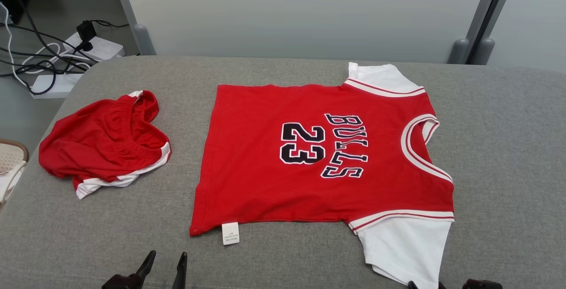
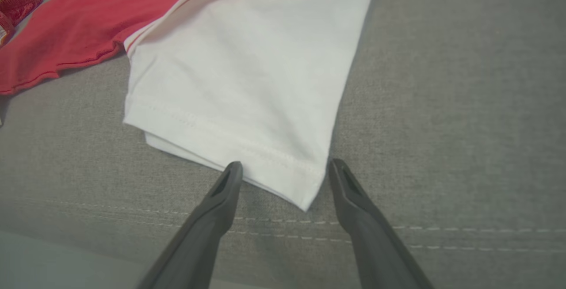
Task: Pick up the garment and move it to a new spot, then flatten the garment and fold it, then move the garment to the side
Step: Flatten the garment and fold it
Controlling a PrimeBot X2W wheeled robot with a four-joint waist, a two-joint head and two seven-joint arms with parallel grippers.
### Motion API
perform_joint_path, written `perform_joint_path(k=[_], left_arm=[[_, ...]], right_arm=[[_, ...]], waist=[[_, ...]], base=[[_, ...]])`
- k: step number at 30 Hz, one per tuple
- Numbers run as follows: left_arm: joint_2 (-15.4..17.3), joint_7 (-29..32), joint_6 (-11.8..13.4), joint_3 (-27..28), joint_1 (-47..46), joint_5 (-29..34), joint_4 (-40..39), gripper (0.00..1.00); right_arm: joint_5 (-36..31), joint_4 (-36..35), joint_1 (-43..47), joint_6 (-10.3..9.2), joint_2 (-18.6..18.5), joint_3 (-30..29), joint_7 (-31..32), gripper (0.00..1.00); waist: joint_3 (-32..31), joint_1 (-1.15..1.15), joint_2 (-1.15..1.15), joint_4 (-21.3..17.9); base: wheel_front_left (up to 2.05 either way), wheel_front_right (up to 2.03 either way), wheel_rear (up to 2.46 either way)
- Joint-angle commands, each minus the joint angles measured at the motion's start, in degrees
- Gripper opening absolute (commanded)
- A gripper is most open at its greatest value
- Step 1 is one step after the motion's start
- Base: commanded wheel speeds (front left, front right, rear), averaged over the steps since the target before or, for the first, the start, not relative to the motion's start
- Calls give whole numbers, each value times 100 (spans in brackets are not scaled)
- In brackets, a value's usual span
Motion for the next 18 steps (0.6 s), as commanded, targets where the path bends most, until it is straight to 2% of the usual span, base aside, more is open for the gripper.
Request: perform_joint_path(k=[1,3,6,7,8,10,11,18], left_arm=[[92,-35,1,152,-281,-22,-123,100],[94,-35,1,140,-287,-22,-122,100],[95,-35,1,118,-292,-22,-117,100],[95,-35,1,113,-296,-25,-113,100],[96,-35,1,106,-302,-26,-110,100],[97,-35,1,87,-317,-26,-99,100],[96,-35,1,79,-326,-28,-94,100],[87,-35,1,36,-420,-90,-63,100]], right_arm=[[58,-22,-221,24,-16,138,-35,100],[152,-32,-220,24,-22,183,-36,97],[323,-65,-213,24,-27,279,-37,78],[370,-69,-214,24,-34,320,-37,55],[426,-84,-216,24,-38,350,-37,43],[500,-105,-223,24,-65,396,-37,8],[521,-108,-227,24,-79,422,-37,0],[715,-113,-154,24,-266,599,-37,0]], waist=[[7,0,0,-5],[17,0,0,-11],[31,0,0,-16],[36,0,0,-16],[42,0,0,-17],[52,0,0,-14],[58,0,0,-13],[94,0,0,-33]], base=[[0,0,0],[0,0,0],[0,0,0],[0,0,0],[0,0,0],[0,0,0],[0,0,0],[0,0,0]])
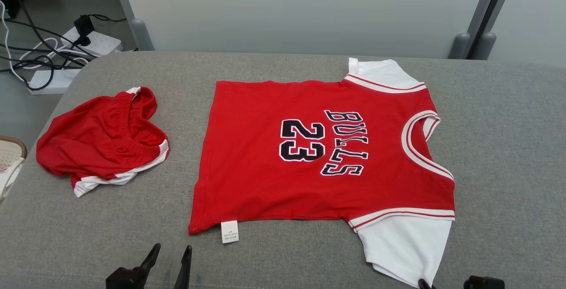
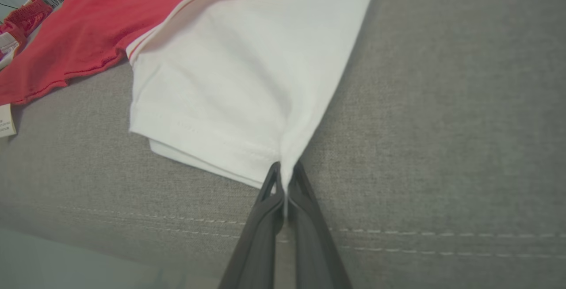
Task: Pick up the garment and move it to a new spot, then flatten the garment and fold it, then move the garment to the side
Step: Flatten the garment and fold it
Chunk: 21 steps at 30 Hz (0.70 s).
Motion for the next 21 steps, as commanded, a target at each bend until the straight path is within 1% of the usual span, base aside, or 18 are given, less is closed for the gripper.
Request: perform_joint_path(k=[1,7,13,17,21], left_arm=[[85,-35,1,166,-327,-61,-94,100],[113,-35,1,119,-492,-112,60,100],[182,-35,1,-155,-650,-92,343,100],[330,-35,1,-443,-841,81,628,100],[554,-35,1,-695,-1123,351,1062,100]], right_arm=[[46,-36,-25,22,-119,198,-29,0],[213,42,92,22,-412,395,-29,0],[278,17,91,22,-571,456,-29,0],[288,16,56,22,-628,485,-29,0],[295,3,-3,22,-671,502,-29,0]], waist=[[3,0,0,-12],[22,0,0,-146],[78,0,0,-287],[137,0,0,-345],[212,0,0,-406]], base=[[0,0,0],[0,0,0],[0,0,0],[0,0,0],[0,0,0]])
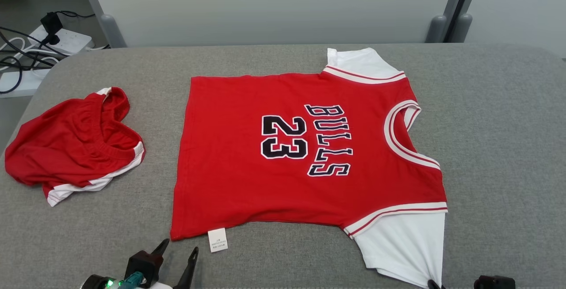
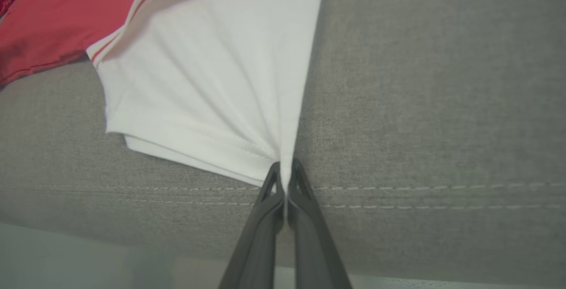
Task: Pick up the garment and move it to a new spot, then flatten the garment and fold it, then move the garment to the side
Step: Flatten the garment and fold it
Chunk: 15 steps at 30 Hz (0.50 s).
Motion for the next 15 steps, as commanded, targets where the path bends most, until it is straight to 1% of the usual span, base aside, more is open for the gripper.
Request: perform_joint_path(k=[1,6,10,11,12,14,15], left_arm=[[177,-35,1,108,-372,132,25,100],[345,-35,10,-111,-631,376,306,100],[458,-35,107,-262,-807,570,468,100],[484,-35,130,-305,-843,614,527,96],[499,-35,136,-342,-880,641,598,84],[523,-35,189,-377,-958,667,723,49],[541,-35,234,-396,-994,690,779,45]], right_arm=[[47,26,-30,-46,-217,104,-27,0],[16,-3,-136,-46,-206,102,-27,0],[-17,-33,-209,-46,-188,104,-27,0],[-22,-39,-223,-46,-181,105,-27,0],[-27,-47,-241,-46,-178,105,-27,0],[-39,-63,-273,-46,-172,101,-27,0],[-44,-72,-284,-46,-171,100,-27,0]], waist=[[42,0,0,-37],[118,0,0,-102],[192,0,0,-148],[211,0,0,-161],[236,0,0,-174],[268,0,0,-196],[282,0,0,-207]], base=[[0,0,0],[0,0,0],[0,0,0],[0,0,0],[0,0,0],[0,0,0],[0,0,0]])
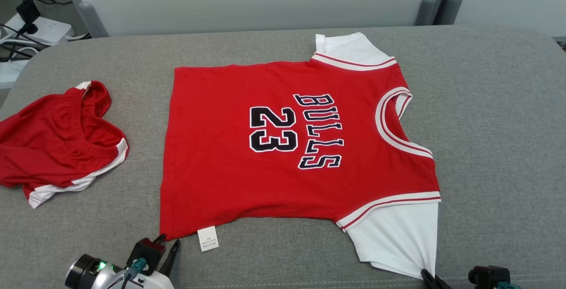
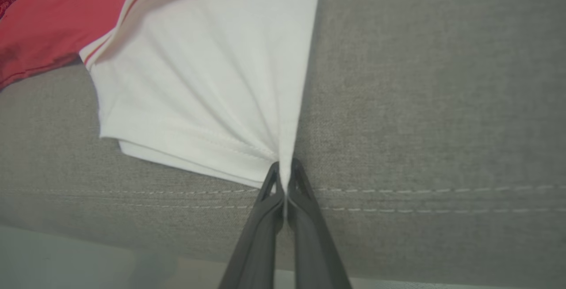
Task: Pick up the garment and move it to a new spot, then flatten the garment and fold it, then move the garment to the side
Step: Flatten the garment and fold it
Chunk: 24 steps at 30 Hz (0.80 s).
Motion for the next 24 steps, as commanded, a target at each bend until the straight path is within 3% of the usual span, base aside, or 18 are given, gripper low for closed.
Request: perform_joint_path(k=[1,13,16,18,20,24], left_arm=[[173,-35,105,155,-327,49,-6,43],[382,-35,179,-337,-596,322,533,51],[440,-35,223,-441,-691,374,614,91],[460,-35,251,-501,-743,393,697,100],[472,-35,251,-567,-797,410,813,100],[490,-35,223,-681,-892,407,928,75]], right_arm=[[-37,42,-151,-53,-171,16,-27,0],[-56,-130,-243,-53,-195,-7,-27,0],[-64,-191,-261,-53,-208,-6,-27,0],[-71,-235,-269,-53,-208,3,-27,0],[-68,-282,-278,-53,-204,9,-27,0],[-84,-379,-313,-53,-201,5,-27,0]], waist=[[29,0,0,-25],[46,0,0,-83],[53,0,0,-80],[66,0,0,-83],[80,0,0,-91],[108,0,0,-118]], base=[[0,0,0],[0,0,0],[0,0,0],[0,0,0],[0,0,0],[0,0,0]])
